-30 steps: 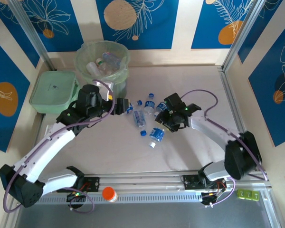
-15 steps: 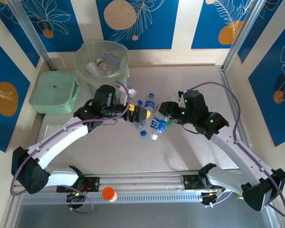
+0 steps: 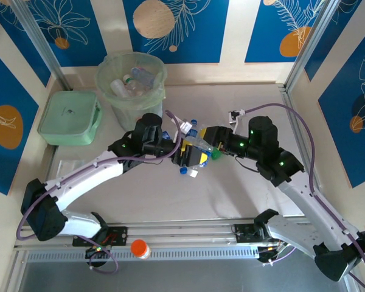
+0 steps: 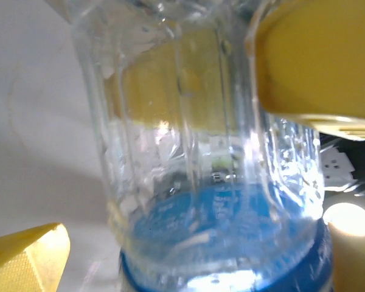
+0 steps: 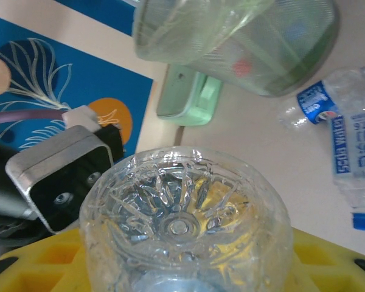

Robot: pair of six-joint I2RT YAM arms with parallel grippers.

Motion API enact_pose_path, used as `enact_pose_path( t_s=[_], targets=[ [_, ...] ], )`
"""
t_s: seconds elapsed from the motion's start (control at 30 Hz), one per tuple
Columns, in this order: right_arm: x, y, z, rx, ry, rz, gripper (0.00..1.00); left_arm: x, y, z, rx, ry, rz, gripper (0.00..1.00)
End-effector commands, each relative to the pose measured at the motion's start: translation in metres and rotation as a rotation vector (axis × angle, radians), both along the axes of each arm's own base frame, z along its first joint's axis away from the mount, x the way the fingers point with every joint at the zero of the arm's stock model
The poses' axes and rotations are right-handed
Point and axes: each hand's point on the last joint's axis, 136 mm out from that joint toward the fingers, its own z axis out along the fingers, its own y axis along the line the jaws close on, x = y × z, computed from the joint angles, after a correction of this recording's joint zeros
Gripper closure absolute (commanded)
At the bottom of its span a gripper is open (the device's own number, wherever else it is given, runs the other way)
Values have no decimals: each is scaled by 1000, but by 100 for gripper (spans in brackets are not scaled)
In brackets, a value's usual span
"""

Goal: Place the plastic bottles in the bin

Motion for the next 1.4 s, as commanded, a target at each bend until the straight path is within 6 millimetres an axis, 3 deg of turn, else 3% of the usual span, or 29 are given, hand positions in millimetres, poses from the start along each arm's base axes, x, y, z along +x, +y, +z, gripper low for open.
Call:
enact_pose_path(
  t_s=[0.0,0.33,0.53,0.57,0.7,0.8,1.07,1.23,1.37],
  targets=[
    [-8,5,15,73,-38,46,50,-10,-8,26,-119,-2,-73,5],
    [-13,-6,13,46,-63,11,50,-16,-7,39,-148,-24,-87,43],
    [-13,-9,11,35,-66,1,49,-23,-12,44,-159,-31,-120,52],
    [-14,-10,11,31,-67,-3,46,-24,-12,45,-161,-33,-122,52],
    [-13,-18,16,-1,-94,-37,10,-21,-9,48,-148,-58,-92,52],
    [-14,-28,20,-32,-113,-77,2,-13,-5,53,-123,-88,-44,52],
    [-13,-59,27,-118,-168,-204,2,47,34,69,26,-175,246,58],
    [-11,-69,18,-169,-176,-232,3,108,82,77,87,-109,476,62],
    [-8,-74,-1,-226,-140,-253,3,145,122,91,163,-139,659,62]
  ],
)
